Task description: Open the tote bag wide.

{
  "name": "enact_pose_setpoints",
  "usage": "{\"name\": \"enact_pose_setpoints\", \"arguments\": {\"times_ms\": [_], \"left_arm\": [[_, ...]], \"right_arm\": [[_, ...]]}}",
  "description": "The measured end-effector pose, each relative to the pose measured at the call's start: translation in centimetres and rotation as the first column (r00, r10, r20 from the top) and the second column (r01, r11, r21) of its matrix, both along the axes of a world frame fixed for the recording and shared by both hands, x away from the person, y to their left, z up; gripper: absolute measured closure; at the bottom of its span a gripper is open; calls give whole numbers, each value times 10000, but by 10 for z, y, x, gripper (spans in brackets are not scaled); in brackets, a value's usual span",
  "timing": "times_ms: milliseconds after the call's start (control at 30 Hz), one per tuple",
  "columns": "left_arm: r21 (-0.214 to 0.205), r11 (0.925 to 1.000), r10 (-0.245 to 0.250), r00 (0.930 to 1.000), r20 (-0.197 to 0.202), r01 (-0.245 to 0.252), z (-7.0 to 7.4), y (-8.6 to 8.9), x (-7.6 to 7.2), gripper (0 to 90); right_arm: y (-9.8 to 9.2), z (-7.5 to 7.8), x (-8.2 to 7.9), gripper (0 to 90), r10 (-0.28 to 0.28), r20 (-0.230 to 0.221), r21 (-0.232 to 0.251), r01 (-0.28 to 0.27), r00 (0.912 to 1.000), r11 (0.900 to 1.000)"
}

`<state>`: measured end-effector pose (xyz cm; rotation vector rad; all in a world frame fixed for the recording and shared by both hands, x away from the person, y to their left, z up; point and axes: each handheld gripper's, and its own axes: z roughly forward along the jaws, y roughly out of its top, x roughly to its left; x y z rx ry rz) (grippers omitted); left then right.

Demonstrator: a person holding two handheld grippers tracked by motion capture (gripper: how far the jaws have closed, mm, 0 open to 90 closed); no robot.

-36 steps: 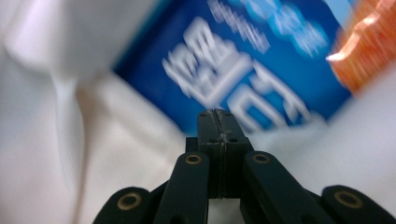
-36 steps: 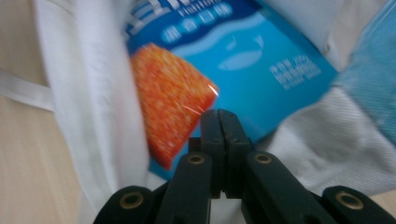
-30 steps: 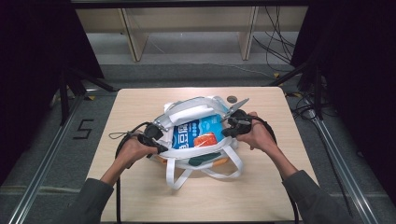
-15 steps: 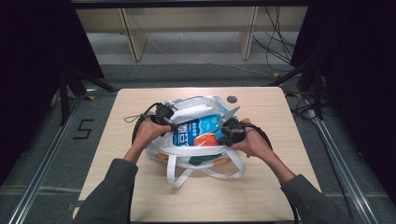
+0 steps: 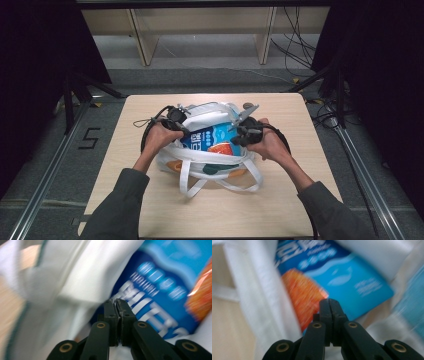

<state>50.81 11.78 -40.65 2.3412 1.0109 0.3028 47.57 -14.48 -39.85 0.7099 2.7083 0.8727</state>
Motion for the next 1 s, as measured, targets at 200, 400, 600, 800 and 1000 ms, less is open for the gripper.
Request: {"name": "enact_pose_setpoints", "arguments": {"times_ms": [200, 400, 600, 800, 1000], "left_arm": [[-803, 9968, 48, 9993, 367, -18, 11, -6, 9, 872], [-1229, 9747, 1840, 9824, -318, -1865, -20, 1, 46, 894], [-424, 9685, 2444, 9693, -277, -2455, -30, 9, 52, 895], [78, 9784, 2062, 9778, 365, -2066, -31, 4, 43, 894], [-100, 9989, 473, 9973, 564, -468, -11, 8, 6, 875]], "right_arm": [[0, 6, 25, 900, -654, 185, -42, 655, 9977, 9978], [-8, -2, 28, 900, -898, 152, -659, 906, 9958, 9937], [-24, -33, 37, 900, -1658, -371, -1674, 1575, 9855, 9732], [-27, -33, 37, 900, -1671, -412, -1505, 1592, 9851, 9757], [-29, -8, 17, 900, -1351, 67, -265, 1352, 9908, 9905]]}}
